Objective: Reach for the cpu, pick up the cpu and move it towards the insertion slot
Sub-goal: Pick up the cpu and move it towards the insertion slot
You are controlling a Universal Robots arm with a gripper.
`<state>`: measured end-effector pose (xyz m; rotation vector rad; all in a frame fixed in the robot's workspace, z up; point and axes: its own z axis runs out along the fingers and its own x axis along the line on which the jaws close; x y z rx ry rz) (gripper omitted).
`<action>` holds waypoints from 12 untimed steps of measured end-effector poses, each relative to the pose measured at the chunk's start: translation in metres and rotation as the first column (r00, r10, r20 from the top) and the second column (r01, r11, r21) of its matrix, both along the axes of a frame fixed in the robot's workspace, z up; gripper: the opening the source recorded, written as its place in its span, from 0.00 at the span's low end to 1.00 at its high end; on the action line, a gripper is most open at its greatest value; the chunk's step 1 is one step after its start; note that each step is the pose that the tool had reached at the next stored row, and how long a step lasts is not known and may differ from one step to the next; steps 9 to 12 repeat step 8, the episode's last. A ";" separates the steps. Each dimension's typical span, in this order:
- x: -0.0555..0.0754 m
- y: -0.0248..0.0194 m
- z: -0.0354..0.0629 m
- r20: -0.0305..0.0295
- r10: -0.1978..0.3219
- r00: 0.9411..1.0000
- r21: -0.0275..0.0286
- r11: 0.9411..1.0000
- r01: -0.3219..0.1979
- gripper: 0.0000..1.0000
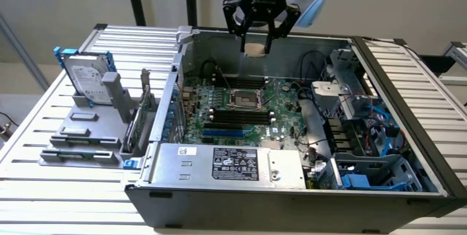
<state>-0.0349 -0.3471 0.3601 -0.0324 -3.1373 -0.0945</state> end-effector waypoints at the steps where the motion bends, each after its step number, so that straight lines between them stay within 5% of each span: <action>1: 0.000 0.0004 -0.0002 0.000 0.000 1.000 0.000 1.000 0.000 0.55; 12: 0.000 0.0013 -0.0004 0.001 0.001 1.000 0.000 1.000 -0.001 0.55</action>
